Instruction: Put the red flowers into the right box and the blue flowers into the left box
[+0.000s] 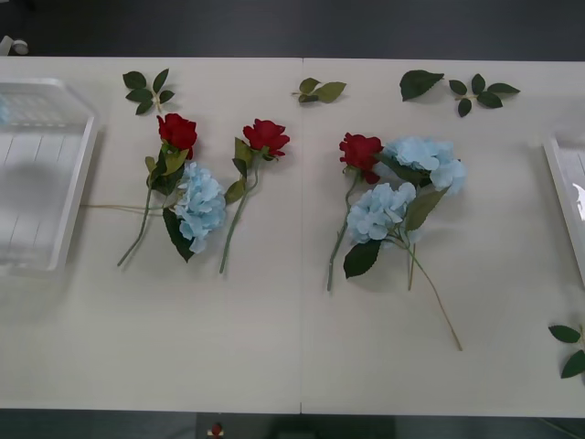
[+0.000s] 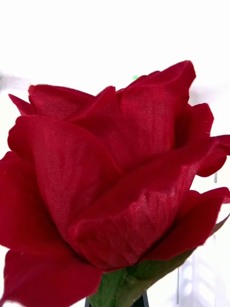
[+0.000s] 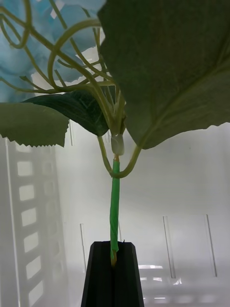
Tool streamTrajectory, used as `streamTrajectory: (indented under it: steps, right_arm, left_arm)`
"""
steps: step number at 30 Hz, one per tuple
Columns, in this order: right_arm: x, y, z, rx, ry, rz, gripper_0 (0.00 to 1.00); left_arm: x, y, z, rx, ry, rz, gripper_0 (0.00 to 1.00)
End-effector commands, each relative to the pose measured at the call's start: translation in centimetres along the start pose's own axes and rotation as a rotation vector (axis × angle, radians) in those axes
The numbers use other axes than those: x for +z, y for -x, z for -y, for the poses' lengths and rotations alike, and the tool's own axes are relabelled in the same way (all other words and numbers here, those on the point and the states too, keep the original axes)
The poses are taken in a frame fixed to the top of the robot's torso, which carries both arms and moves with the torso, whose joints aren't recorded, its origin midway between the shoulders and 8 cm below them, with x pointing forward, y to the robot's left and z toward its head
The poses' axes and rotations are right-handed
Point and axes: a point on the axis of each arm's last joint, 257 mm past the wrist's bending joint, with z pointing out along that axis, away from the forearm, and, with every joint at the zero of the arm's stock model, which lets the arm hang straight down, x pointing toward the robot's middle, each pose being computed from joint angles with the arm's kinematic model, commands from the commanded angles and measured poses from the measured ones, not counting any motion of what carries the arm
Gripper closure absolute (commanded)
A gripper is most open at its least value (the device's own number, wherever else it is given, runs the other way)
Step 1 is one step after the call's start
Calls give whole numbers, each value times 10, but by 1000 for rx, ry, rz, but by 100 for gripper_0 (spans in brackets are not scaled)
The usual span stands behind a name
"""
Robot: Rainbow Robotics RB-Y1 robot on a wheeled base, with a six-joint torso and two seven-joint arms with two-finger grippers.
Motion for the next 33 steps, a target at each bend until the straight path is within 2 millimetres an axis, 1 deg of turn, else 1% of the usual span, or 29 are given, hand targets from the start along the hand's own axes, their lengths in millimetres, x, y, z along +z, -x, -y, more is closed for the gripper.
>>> streamTrajectory:
  steps: [1, 2, 3, 4, 5, 7, 8, 9, 10, 12, 13, 14, 16, 18, 21, 22, 23, 24, 26, 28, 29, 30, 32, 33]
  right_arm:
    - [-10, 19, 10, 3, -19, 37, 100]
    - [-10, 20, 11, 3, -20, 39, 80]
    - [-10, 19, 11, 5, -21, 38, 39]
    - [-9, 19, 9, 7, -18, 38, 17]
    - [-10, 19, 10, 10, -18, 39, 1]
    - [-10, 19, 10, 11, -17, 39, 0]
    - [-10, 20, 9, 12, -16, 40, 0]
    - [-10, 20, 9, 11, -15, 40, 0]
    - [-10, 20, 9, 12, -14, 41, 0]
    - [-10, 20, 8, 8, -13, 41, 0]
    - [-10, 20, 9, 8, -13, 41, 0]
    - [-10, 20, 8, 7, -11, 42, 0]
    - [-10, 18, 5, 11, -2, 33, 0]
    - [-11, 19, 0, 10, 12, 27, 0]
    - [-16, 20, -12, 5, 41, 10, 0]
    - [-17, 20, -16, 4, 49, 6, 0]
    - [-18, 20, -24, 1, 66, -1, 0]
    - [-19, 21, -27, 6, 73, -4, 0]
    - [-23, 19, -44, 35, 102, -21, 0]
    - [-27, 21, -55, 56, 120, -28, 0]
    - [-31, 22, -69, 72, 141, -36, 0]
    - [-34, 23, -73, 81, 148, -38, 0]
    - [-43, 25, -92, 113, 179, -46, 0]
    - [-45, 24, -97, 120, 186, -47, 0]
  left_arm:
    - [12, -6, -4, -14, 26, 5, 100]
    - [16, -9, -4, -10, 33, 7, 100]
    - [21, -12, 0, -13, 31, 6, 100]
    - [23, -13, 2, -17, 28, 8, 100]
    - [24, -15, 3, -19, 28, 7, 100]
    - [25, -16, 3, -21, 27, 6, 100]
    - [25, -16, 3, -19, 28, 4, 97]
    - [25, -16, 3, -19, 28, 4, 82]
    - [25, -16, 3, -17, 28, 4, 60]
    - [25, -16, 4, -20, 25, 5, 24]
    - [25, -15, 4, -21, 24, 6, 8]
    - [25, -15, 5, -25, 19, 9, 0]
    - [23, -15, 7, -34, 5, 6, 0]
    - [17, -12, 11, -48, -25, -3, 0]
    - [-1, -2, 21, -46, -81, -25, 0]
    - [-4, 0, 23, -44, -92, -32, 0]
    - [-13, 8, 30, -38, -119, -39, 0]
    - [-16, 11, 32, -36, -130, -42, 0]
    - [-28, 24, 44, -11, -171, -57, 0]
    - [-34, 33, 54, 5, -195, -65, 0]
    - [-39, 43, 63, 17, -217, -69, 0]
    - [-40, 48, 67, 20, -226, -69, 0]
    - [-39, 60, 84, 39, -251, -76, 0]
    - [-38, 64, 89, 45, -253, -73, 0]
